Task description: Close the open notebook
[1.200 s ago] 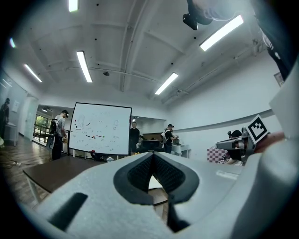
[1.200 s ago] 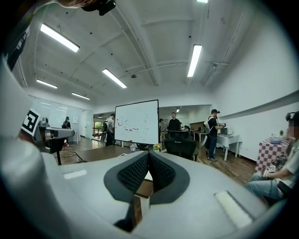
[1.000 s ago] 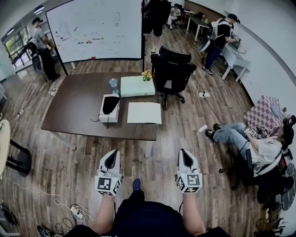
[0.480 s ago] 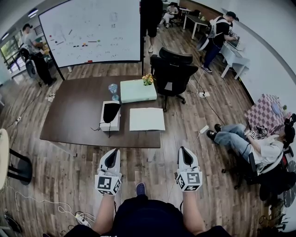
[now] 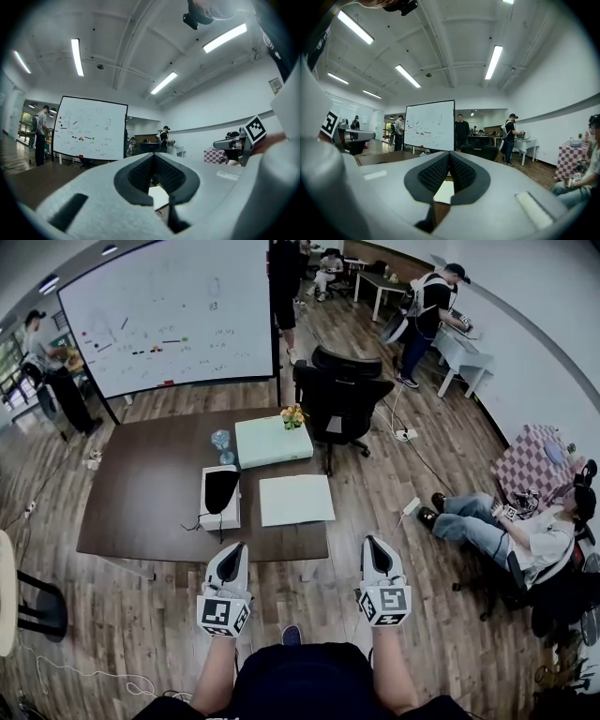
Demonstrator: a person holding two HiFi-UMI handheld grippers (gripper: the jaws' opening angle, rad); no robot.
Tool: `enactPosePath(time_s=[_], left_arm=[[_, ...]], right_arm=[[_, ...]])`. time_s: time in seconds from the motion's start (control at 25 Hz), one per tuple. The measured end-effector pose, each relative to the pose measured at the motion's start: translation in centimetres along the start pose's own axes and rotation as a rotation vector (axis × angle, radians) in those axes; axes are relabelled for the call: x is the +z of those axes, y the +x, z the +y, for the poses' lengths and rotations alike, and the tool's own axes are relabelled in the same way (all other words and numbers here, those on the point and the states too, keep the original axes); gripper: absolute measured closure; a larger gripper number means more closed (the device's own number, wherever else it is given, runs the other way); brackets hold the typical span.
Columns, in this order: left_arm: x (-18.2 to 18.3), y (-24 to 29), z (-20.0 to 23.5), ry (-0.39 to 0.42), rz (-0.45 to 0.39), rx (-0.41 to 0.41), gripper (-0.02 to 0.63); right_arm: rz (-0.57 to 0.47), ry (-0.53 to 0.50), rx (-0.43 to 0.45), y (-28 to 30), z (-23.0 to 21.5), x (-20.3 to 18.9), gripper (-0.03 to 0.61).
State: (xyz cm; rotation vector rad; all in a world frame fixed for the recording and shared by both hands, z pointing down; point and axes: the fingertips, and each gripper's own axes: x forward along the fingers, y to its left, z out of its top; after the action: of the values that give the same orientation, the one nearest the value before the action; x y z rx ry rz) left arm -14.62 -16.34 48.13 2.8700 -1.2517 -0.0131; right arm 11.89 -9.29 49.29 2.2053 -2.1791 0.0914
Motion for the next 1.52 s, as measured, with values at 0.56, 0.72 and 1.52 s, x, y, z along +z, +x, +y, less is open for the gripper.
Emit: enactPosePath(time_s=[0.56,0.72,1.52], left_arm=[[-1.0,5.1,1.4,-0.003,0.026,-0.004,0.618],[-1.2,6.7,1.8,-0.004,0.021,0.022,0.618],[-1.6,12.8,3.0,-0.001,0.027,0.086,0.618]], right_arm=[[0.019,-0.006,0.015,5.0,-1.7,-0.6,0.571],[0.018,-0.012,0.038,6.8,-2.8,-0.6,0.571],[0.026,-0.007,0.101,13.7,-6.7,-0.9,0.571]])
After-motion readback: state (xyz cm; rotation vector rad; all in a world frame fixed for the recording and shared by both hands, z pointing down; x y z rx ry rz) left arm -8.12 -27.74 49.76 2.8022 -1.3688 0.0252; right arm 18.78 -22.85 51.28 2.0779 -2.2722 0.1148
